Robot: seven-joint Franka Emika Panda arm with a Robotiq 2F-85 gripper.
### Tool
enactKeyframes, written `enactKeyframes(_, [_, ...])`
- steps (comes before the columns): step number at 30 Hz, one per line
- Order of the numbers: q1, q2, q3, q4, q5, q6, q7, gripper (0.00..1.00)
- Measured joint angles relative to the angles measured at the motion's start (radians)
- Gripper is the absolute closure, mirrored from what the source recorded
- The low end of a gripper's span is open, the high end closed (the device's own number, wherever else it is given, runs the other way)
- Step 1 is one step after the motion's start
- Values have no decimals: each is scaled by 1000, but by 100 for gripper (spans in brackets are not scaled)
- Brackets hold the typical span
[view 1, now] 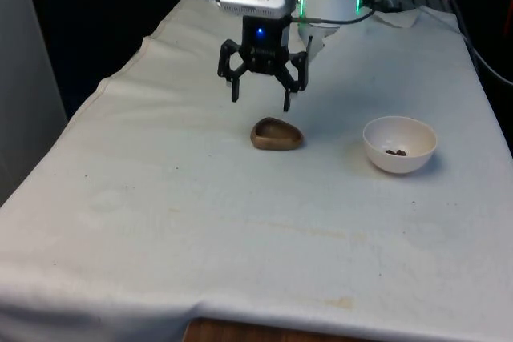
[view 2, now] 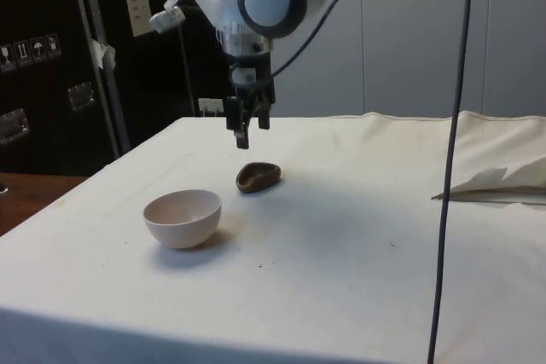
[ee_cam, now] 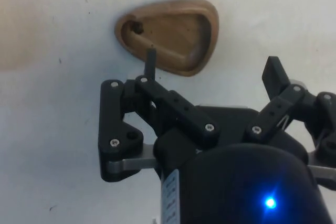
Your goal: Pour the coffee beans from the cup into the bowl.
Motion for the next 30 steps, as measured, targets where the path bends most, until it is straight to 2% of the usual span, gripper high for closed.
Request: enactKeyframes(30, [1, -184, 0, 12, 4, -172, -2, 0])
